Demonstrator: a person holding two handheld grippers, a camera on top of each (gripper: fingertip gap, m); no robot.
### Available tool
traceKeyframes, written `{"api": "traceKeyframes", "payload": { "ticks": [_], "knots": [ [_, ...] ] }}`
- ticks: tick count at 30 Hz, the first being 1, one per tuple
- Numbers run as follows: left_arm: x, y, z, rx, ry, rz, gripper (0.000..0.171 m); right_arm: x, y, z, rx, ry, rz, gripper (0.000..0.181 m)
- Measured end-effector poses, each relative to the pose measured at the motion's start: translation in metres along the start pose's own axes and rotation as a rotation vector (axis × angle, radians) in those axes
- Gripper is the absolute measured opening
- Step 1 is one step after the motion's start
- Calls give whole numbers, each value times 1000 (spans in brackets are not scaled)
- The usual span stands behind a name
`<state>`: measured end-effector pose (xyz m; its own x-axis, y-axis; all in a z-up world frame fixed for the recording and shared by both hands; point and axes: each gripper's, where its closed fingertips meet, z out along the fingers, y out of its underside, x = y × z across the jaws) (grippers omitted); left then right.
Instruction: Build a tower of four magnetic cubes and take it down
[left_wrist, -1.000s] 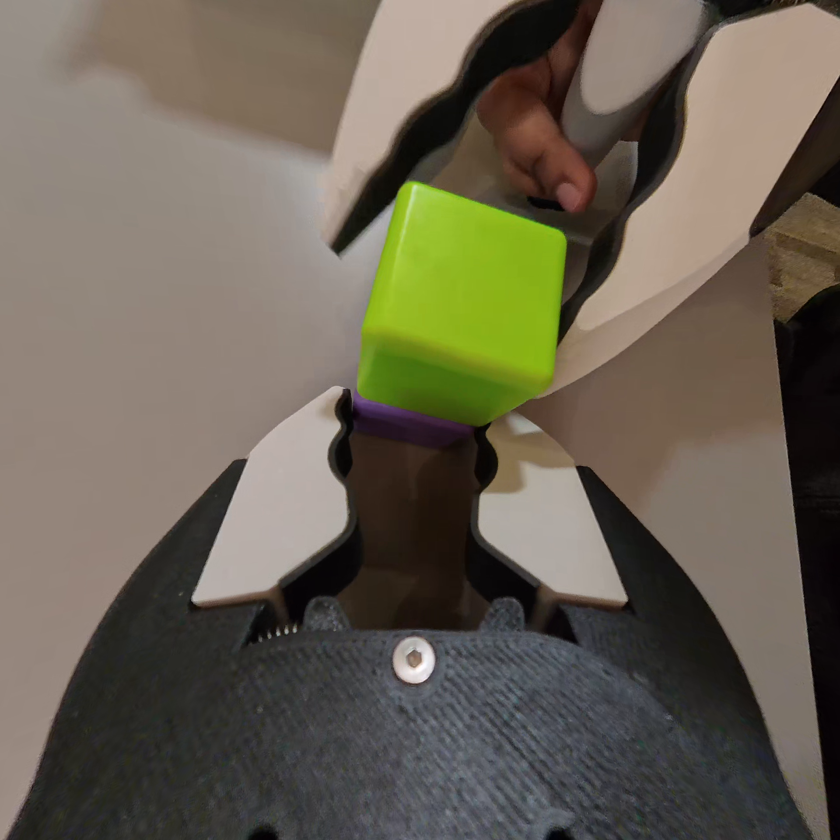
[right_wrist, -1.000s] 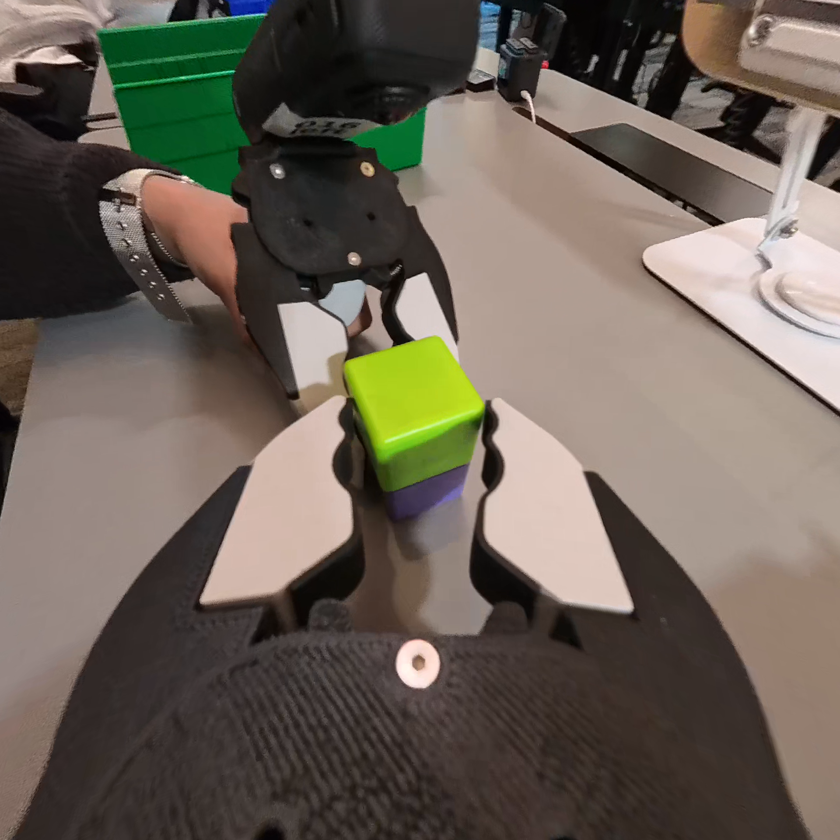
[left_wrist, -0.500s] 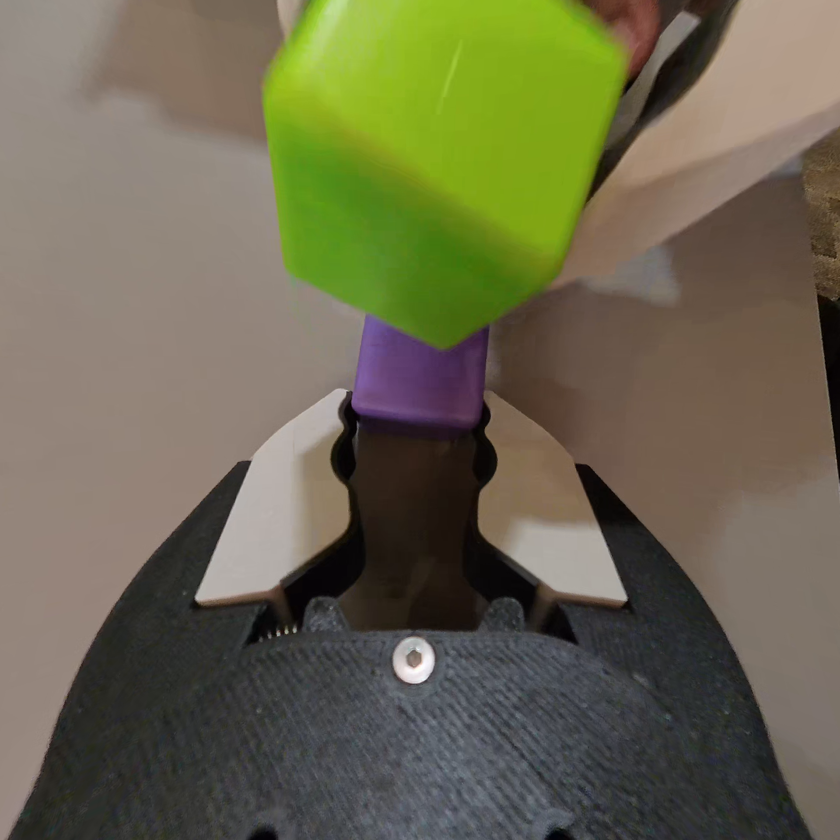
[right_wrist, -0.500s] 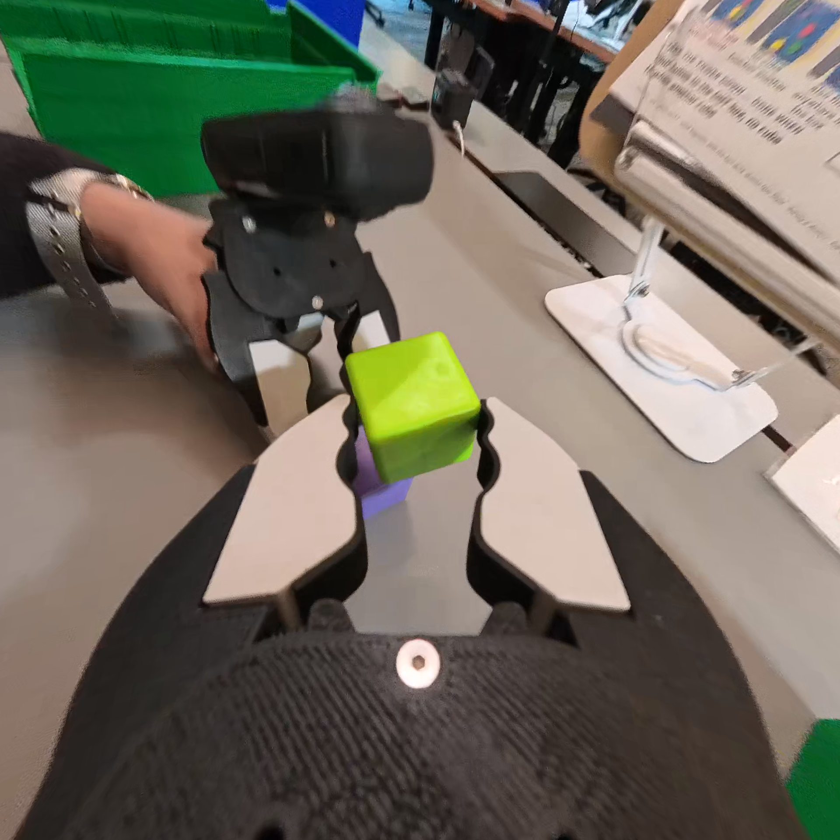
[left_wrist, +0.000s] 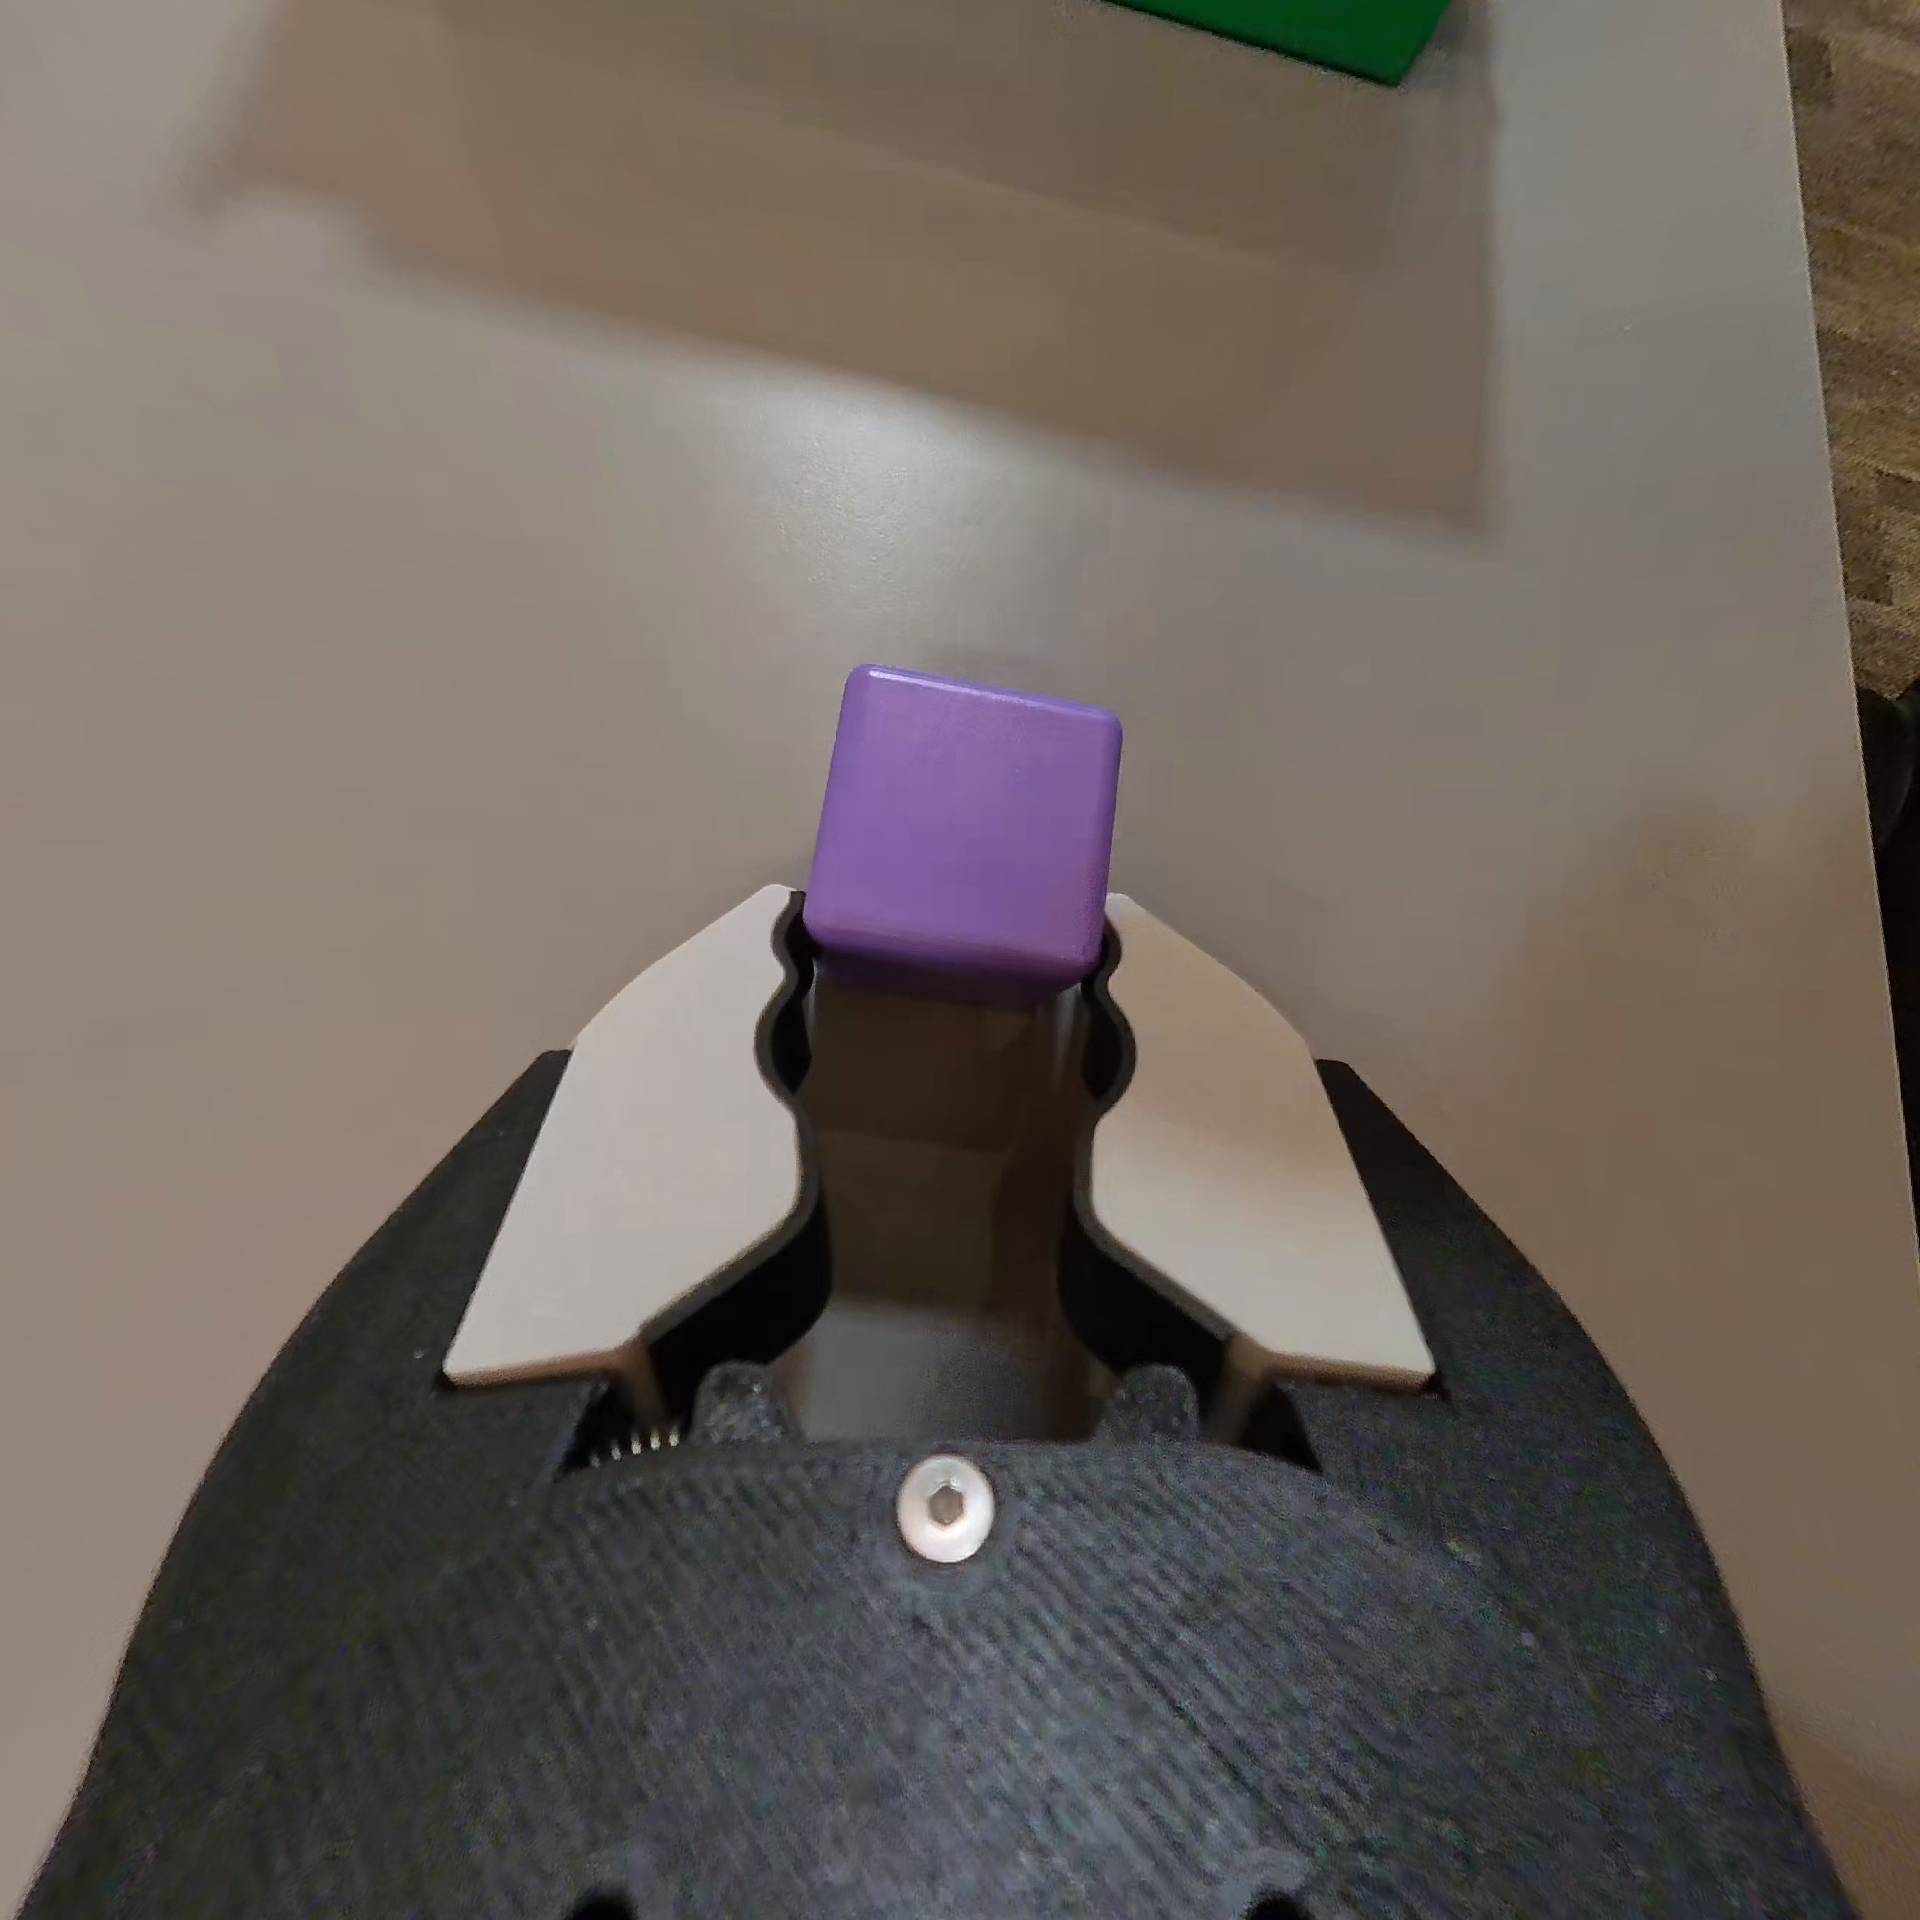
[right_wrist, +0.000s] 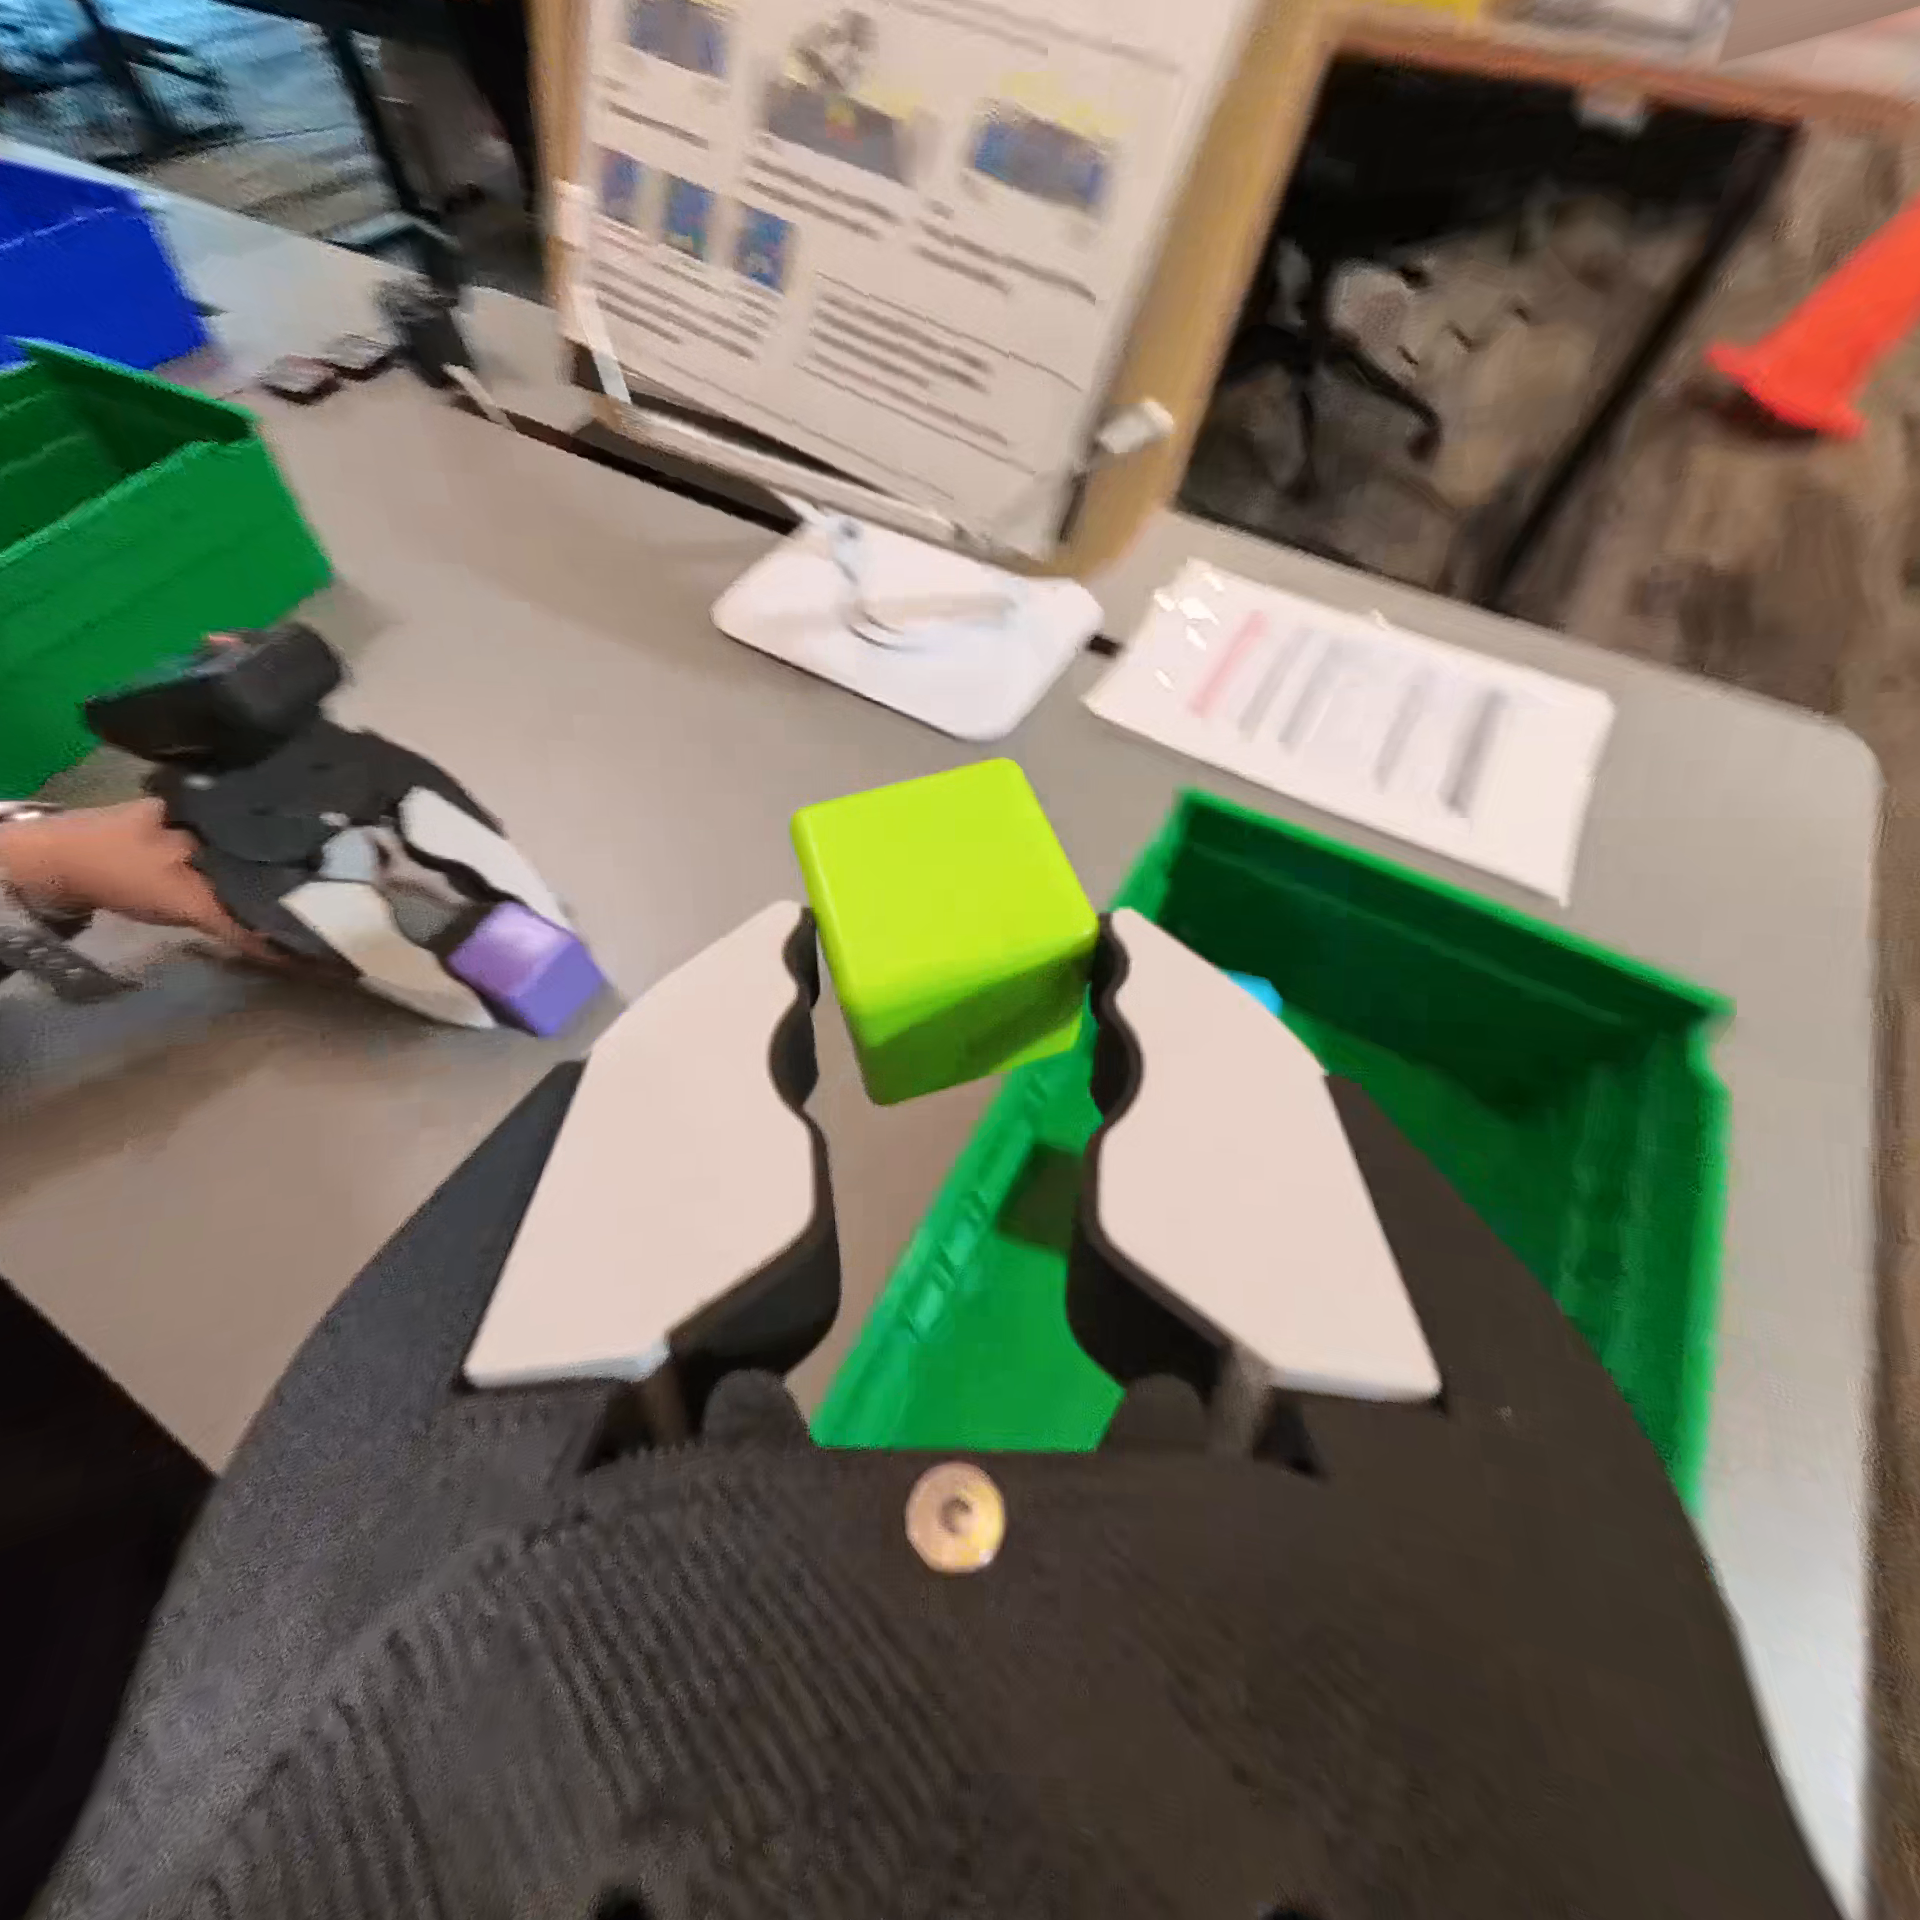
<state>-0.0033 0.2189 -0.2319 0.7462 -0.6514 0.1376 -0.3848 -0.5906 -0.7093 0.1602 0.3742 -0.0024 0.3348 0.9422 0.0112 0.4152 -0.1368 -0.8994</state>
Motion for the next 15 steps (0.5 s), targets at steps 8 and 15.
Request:
{"api": "traceKeyframes", "payload": {
  "ticks": [8,15],
  "knots": [
    [-2,0,0,0,-11,-8,50,102,120,-39,-500,324,103,51],
    [-2,0,0,0,-11,-14,50,118,194,-10,-814,360,37,51]
  ]
}}
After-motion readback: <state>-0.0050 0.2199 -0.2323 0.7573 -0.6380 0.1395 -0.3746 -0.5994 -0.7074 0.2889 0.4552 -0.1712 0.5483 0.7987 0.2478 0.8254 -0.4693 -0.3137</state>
